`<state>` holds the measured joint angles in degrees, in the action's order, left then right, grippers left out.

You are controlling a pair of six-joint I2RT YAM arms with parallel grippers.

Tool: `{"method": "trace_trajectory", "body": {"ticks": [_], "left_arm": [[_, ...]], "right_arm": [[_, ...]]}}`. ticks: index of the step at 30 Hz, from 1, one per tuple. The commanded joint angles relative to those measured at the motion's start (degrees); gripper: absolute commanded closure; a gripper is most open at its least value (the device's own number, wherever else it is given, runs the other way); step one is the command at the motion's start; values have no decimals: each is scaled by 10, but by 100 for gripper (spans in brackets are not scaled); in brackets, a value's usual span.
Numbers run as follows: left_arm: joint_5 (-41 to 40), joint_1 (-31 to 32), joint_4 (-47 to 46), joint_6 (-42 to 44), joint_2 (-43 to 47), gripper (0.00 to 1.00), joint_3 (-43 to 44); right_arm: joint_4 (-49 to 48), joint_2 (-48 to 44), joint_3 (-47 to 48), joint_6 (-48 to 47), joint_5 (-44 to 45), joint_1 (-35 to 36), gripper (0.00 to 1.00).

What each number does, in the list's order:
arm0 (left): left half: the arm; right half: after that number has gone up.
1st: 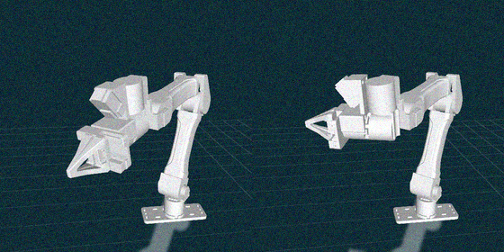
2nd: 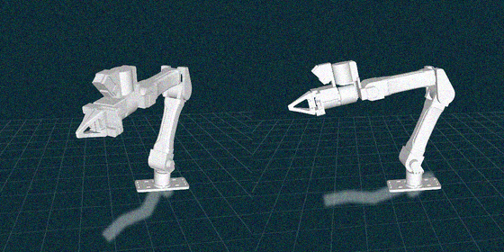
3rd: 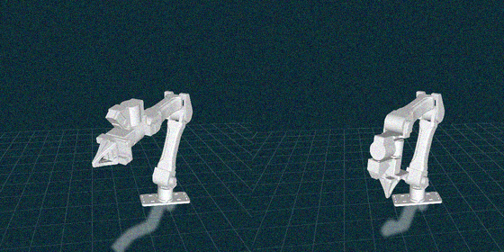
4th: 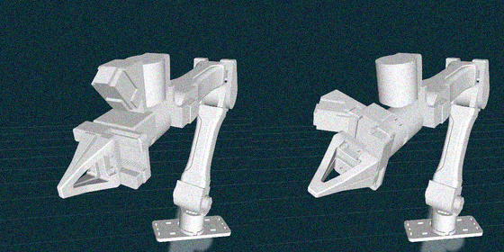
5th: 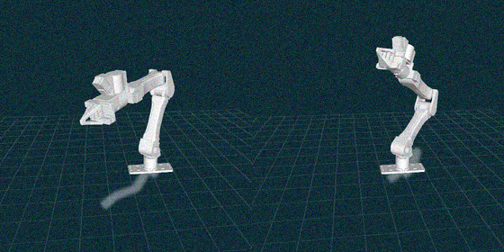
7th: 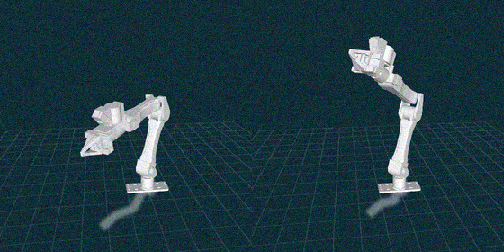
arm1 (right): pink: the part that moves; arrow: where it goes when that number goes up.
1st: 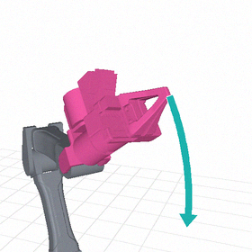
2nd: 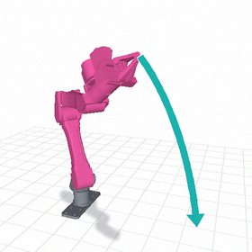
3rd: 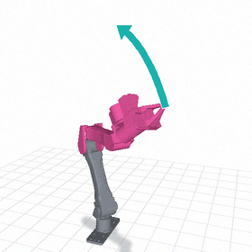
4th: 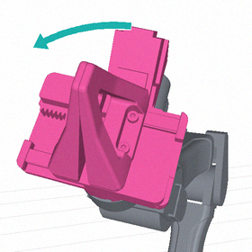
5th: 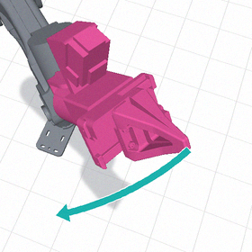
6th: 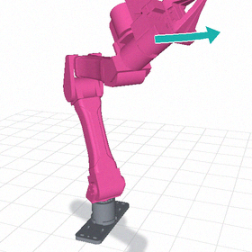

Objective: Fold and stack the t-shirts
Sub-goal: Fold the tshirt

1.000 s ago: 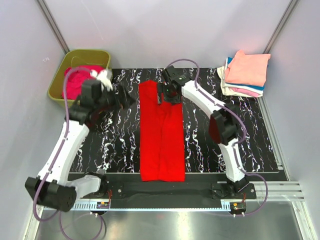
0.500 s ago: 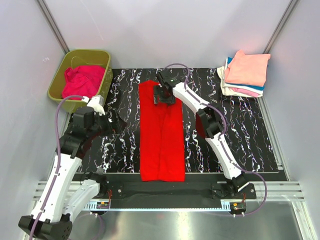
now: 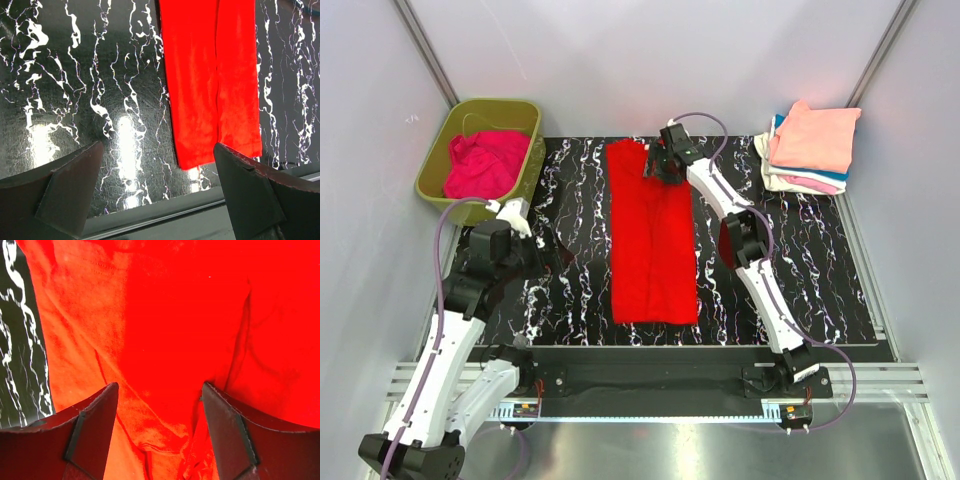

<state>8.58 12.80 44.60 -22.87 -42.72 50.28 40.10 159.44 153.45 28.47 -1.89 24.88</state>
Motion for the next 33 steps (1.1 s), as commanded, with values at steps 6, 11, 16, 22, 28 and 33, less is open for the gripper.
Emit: {"method": "trace_trajectory", "body": {"ticks": [6, 11, 16, 22, 28, 33], "left_arm": [[39, 1, -15, -24, 18, 1, -37], [70, 18, -28, -49, 18, 1, -49], [-61, 70, 15, -56, 6, 1, 16], [-146, 72, -138, -103, 62, 1, -83], [34, 112, -171, -145, -99, 15, -93], [-44, 230, -197, -203, -170, 24, -130]], "right_arm": [[-62, -61, -39, 17, 0, -4, 18], [-55, -162, -43, -12, -21, -8, 13], [-36, -333, -194, -27, -6, -10, 11], [-178, -646, -656, 24, -31, -10, 1], [-100, -825, -923, 76, -105, -7, 0], [-71, -935, -1070, 125, -137, 25, 8]]}}
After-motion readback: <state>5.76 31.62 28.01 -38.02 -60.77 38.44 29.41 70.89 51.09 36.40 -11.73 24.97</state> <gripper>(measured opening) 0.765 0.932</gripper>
